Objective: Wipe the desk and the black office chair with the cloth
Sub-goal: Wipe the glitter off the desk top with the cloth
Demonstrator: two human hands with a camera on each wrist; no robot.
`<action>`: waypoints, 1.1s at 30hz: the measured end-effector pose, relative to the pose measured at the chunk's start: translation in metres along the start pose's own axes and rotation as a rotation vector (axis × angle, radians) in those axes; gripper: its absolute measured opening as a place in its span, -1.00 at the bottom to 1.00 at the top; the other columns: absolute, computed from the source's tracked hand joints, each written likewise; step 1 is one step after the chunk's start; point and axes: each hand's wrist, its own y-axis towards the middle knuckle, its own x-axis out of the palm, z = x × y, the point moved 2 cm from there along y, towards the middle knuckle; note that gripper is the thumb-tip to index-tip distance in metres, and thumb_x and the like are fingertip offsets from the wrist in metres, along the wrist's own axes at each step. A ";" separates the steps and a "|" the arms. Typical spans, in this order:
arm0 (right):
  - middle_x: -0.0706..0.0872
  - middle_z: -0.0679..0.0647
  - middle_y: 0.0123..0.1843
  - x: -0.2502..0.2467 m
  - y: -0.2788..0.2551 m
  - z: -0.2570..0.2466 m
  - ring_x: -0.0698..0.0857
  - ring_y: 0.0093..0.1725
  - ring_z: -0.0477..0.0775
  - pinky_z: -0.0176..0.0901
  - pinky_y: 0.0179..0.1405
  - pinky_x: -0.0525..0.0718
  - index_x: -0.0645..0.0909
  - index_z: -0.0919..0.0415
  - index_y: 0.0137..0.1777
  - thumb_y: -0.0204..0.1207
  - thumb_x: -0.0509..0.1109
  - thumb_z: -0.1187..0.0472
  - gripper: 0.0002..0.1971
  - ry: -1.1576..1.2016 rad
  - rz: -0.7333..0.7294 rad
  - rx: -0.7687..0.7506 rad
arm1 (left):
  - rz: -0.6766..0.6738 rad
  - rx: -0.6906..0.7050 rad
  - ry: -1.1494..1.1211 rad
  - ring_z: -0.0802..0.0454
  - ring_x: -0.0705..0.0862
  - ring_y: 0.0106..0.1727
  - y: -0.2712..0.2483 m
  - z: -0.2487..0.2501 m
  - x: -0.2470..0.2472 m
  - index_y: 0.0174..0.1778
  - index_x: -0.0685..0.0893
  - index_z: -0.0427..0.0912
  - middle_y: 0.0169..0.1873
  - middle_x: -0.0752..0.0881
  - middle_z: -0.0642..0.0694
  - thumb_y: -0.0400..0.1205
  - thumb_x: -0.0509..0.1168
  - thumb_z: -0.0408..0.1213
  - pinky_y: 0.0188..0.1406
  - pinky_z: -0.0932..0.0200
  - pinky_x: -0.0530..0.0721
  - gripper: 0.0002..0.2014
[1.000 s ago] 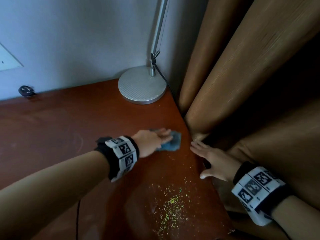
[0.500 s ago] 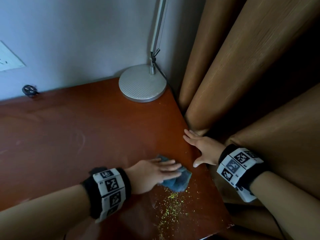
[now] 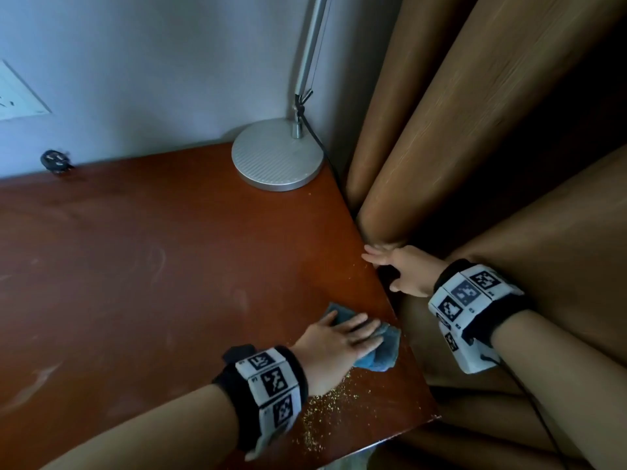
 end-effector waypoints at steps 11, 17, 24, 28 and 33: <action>0.04 -0.08 0.68 0.020 -0.019 0.006 0.01 0.63 -0.17 -0.51 0.42 -0.08 0.12 0.09 0.64 0.59 0.16 0.55 -0.32 -0.006 0.015 -0.042 | 0.088 -0.032 -0.062 0.01 -0.15 0.68 0.049 -0.002 -0.018 0.68 0.02 -0.03 0.68 -0.07 0.00 0.64 0.16 -0.52 0.66 -0.15 -0.07 -0.27; 0.06 -0.13 0.67 0.027 -0.020 0.015 0.03 0.63 -0.17 -0.44 0.46 -0.03 0.16 0.06 0.63 0.60 0.18 0.52 -0.35 0.042 0.028 -0.015 | 0.106 0.121 0.015 0.04 -0.08 0.68 0.019 0.011 0.002 0.67 0.11 0.01 0.68 -0.02 0.04 0.68 0.10 -0.50 0.66 -0.10 0.00 -0.36; 0.06 -0.10 0.67 0.035 -0.021 0.009 0.10 0.63 -0.12 -0.36 0.53 0.09 0.11 0.07 0.64 0.62 0.12 0.50 -0.36 -0.010 0.045 -0.051 | 0.012 -0.337 -0.087 0.03 -0.25 0.67 0.042 -0.082 -0.047 0.68 -0.20 -0.05 0.66 -0.28 0.00 0.68 0.08 -0.56 0.65 -0.13 -0.03 -0.23; 0.33 0.05 0.60 0.037 -0.014 0.011 0.33 0.57 -0.03 -0.30 0.53 0.19 0.50 0.12 0.46 0.61 0.12 0.47 -0.53 -0.013 0.167 -0.076 | 0.051 -0.168 -0.039 0.01 -0.21 0.68 0.034 -0.040 -0.029 0.68 -0.12 -0.07 0.67 -0.19 -0.02 0.67 0.11 -0.53 0.66 -0.10 -0.09 -0.26; 0.64 0.13 0.36 0.017 -0.015 0.017 0.58 0.39 0.04 -0.23 0.45 0.42 0.64 0.23 0.31 0.59 0.18 0.46 -0.63 0.094 0.408 -0.075 | -0.023 0.038 0.049 0.15 -0.25 0.65 -0.006 -0.023 0.000 0.67 -0.08 0.09 0.65 -0.19 0.13 0.66 0.07 -0.56 0.68 -0.03 -0.12 -0.24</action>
